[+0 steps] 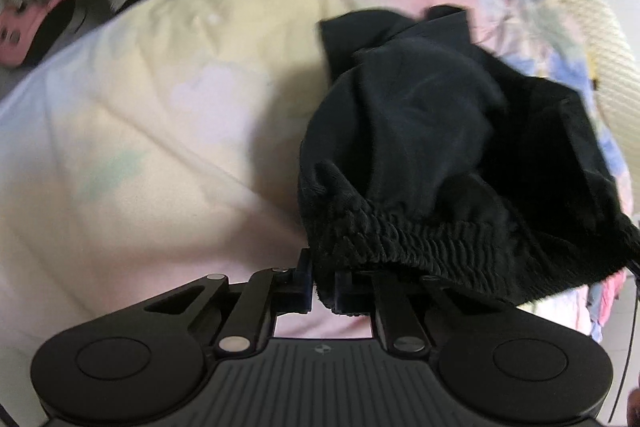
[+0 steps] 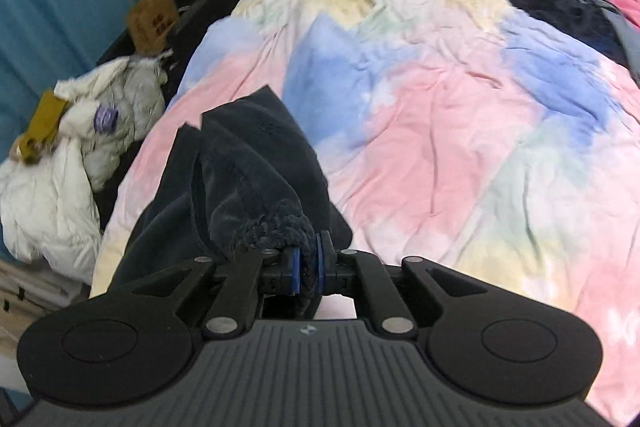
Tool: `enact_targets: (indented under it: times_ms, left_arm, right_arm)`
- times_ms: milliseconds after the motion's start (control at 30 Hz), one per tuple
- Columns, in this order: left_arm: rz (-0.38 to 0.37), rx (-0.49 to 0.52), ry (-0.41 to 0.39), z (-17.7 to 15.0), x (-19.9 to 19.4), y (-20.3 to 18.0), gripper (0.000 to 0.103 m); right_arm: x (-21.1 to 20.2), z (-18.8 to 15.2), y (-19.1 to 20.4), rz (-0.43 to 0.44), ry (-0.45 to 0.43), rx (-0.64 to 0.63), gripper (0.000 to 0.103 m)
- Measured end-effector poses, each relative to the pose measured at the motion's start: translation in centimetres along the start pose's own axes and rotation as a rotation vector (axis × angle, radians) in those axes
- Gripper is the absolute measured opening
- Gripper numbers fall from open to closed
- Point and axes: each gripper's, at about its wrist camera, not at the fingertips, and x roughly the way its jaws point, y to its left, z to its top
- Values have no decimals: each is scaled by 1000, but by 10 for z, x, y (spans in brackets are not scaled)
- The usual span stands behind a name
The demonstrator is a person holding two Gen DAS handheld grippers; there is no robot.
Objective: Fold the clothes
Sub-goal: 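Lift the sweatpants with both tools, pulling the cuffs apart to shake them out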
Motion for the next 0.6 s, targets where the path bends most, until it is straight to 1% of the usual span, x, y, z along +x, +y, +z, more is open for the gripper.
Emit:
enact_targets:
  times_ms: [133,233,300,400,467,533,600]
  left_arm:
    - [-29,58,-85,-23,-41,-22,9]
    - [-55,51,-117,-52,-64,-40,8]
    - [-64,35,-124,-79,-74,-48,8]
    - [-65,5,-148,-127,-86,-57,8]
    - [-75,-9,-165,-156,-97,-67,8]
    - [-97,-2,-172,-179,-108,-83,8]
    - [-127,9,-171,-200,-119,-101,8]
  right_arm:
    - [-27,0,-6,16,-70,15,7]
    - [-52,2,-18,41,-112,5,7]
    - [-70,5,-31,74,-138,2,7]
    - [-89,10,-54,147,-158,6,7]
    - [-101,13,-66,185,-170,-17,7]
    - [-116,16,-75,204,-185,-50,7]
    - [-133,21,-84,207,-197,-58,7]
